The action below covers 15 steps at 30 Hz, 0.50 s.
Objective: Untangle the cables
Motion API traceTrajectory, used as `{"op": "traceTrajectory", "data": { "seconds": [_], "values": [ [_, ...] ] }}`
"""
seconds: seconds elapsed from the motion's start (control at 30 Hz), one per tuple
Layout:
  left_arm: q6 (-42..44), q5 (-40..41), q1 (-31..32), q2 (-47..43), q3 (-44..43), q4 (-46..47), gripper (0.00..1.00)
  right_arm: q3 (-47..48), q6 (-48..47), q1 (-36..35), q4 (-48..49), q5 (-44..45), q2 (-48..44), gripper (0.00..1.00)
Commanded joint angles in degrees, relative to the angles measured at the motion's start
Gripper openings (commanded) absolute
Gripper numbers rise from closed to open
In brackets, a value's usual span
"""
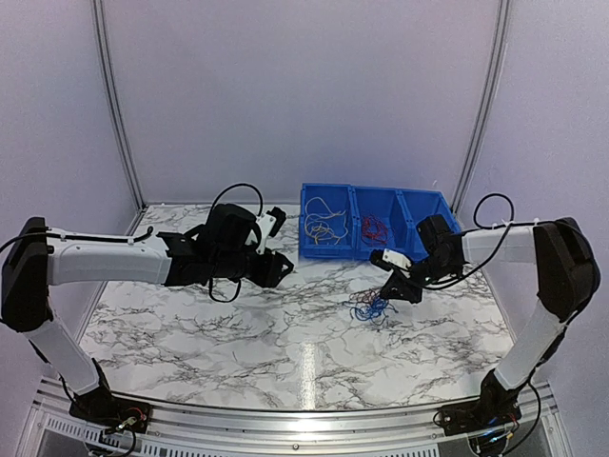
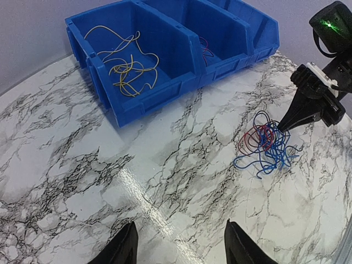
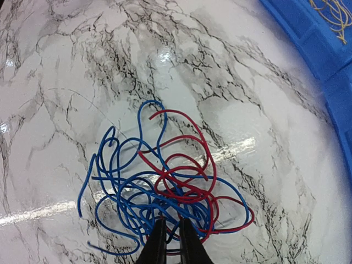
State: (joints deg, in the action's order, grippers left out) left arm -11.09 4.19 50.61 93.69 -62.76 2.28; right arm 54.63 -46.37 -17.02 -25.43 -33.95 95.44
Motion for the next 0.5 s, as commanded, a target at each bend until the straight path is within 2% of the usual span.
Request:
{"op": "traceTrajectory", "data": {
  "seconds": [0.0, 0.27, 0.47],
  "values": [
    [0.8, 1.1, -0.2, -1.6, 0.3, -0.2, 0.56, 2.9, 0.0, -2.0, -3.4, -1.3, 0.4, 0.00],
    [1.1, 1.1, -0.2, -1.4, 0.8, 0.7, 0.56, 5.0, 2.1, -11.1, -4.4, -6.8, -6.3, 0.00],
    [-1.0, -3.9, 0.4, -4.2, 5.1, 9.2, 0.56, 7.0, 2.8, -14.6, -5.1, -11.5, -6.3, 0.00]
  ]
}}
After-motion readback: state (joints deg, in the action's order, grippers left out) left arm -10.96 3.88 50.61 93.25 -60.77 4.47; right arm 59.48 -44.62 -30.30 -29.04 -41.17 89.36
